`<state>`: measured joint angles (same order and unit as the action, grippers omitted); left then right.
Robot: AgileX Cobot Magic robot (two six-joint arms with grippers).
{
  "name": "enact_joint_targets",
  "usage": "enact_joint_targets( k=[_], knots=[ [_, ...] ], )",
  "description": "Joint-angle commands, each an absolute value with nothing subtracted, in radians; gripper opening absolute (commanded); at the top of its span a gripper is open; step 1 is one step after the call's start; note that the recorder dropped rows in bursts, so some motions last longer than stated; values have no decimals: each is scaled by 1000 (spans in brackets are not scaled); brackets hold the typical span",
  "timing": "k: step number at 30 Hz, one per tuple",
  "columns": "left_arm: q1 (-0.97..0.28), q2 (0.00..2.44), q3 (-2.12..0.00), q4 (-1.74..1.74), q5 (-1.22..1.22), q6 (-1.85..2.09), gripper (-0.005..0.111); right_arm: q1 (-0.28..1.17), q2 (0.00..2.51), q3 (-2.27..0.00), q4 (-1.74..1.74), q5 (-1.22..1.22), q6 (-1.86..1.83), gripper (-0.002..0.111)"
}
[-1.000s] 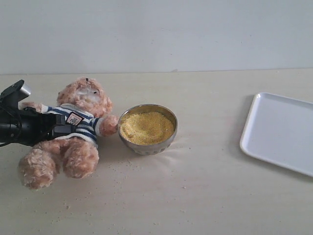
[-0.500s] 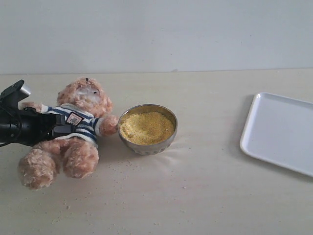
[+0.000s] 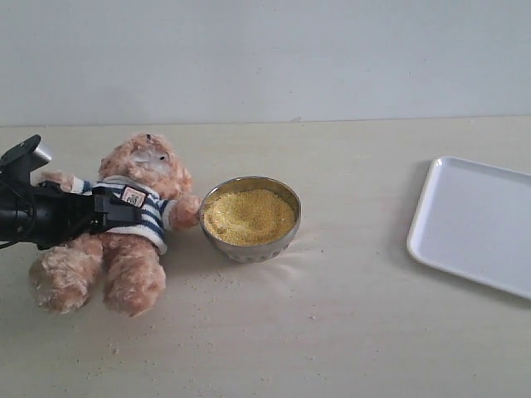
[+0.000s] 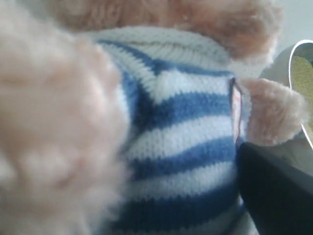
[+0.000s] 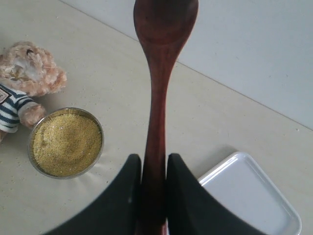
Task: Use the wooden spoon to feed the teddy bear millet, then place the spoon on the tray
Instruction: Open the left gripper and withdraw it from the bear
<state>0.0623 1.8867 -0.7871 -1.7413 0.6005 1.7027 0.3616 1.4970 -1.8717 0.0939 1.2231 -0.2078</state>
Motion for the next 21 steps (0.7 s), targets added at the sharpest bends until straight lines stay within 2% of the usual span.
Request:
enact_joint_targets(
  k=[1,10,21],
  knots=[
    [60,1822,-792,-1744,618,1698,87,358,1487,-1873,96,1221,-222,0],
    [60,1693,-792,-1476,452,1526,87,358,1487,-1873,96,1221,-222,0],
    [60,1601,-792,-1095,438,1155,87,358,1487,-1873,117,1221,-222,0]
  ],
)
